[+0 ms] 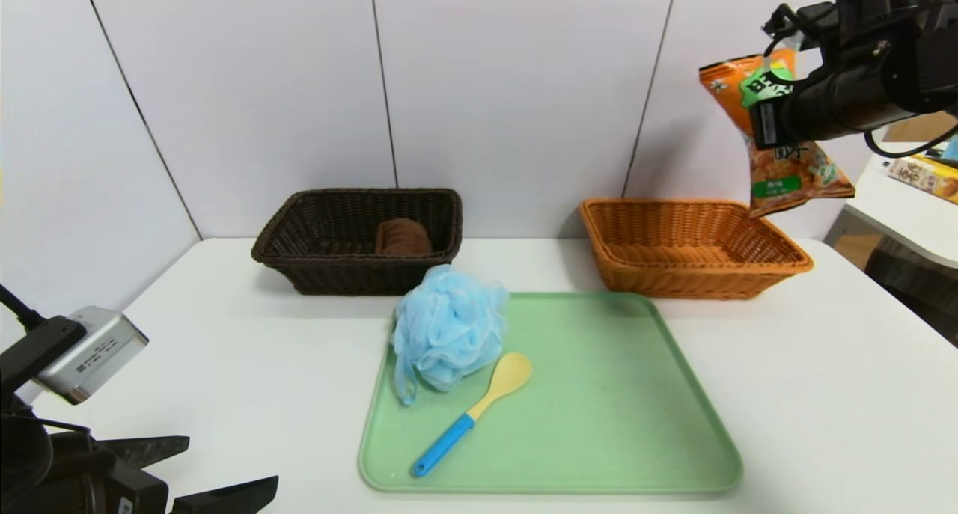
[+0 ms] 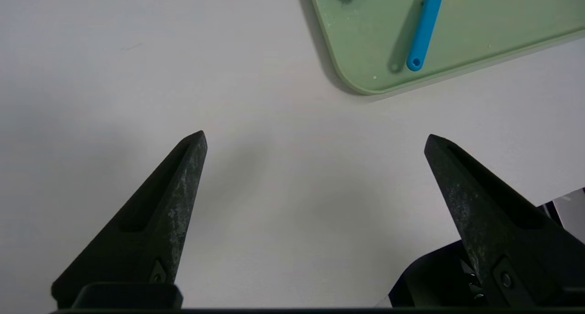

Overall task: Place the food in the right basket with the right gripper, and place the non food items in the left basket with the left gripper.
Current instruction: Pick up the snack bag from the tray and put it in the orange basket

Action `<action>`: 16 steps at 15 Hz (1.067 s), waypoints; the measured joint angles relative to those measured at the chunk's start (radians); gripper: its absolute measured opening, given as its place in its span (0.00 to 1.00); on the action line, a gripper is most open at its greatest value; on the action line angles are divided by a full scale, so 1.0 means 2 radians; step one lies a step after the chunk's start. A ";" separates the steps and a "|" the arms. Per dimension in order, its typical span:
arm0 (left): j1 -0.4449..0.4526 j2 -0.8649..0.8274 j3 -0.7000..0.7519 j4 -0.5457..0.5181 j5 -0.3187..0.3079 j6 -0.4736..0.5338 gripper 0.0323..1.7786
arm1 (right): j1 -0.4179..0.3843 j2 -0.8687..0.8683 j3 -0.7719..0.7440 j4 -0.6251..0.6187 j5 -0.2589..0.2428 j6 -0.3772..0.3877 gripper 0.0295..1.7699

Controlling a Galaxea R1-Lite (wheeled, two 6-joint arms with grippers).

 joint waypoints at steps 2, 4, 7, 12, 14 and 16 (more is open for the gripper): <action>0.000 0.000 0.000 0.001 0.000 0.000 0.95 | -0.019 -0.007 0.013 0.000 0.046 -0.110 0.17; 0.000 -0.001 0.001 0.002 0.000 0.000 0.95 | -0.027 -0.014 0.033 0.002 0.083 -0.214 0.17; 0.000 -0.004 0.005 0.002 0.000 0.000 0.95 | -0.028 -0.023 0.050 0.000 0.089 -0.319 0.17; 0.000 -0.012 0.011 0.002 0.001 -0.001 0.95 | -0.032 -0.025 0.040 0.004 0.123 -0.425 0.17; 0.000 -0.013 0.011 0.001 0.001 -0.001 0.95 | -0.033 -0.019 0.037 0.006 0.164 -0.446 0.17; 0.000 -0.012 0.011 -0.001 0.001 0.000 0.95 | -0.033 -0.007 0.032 0.007 0.188 -0.454 0.17</action>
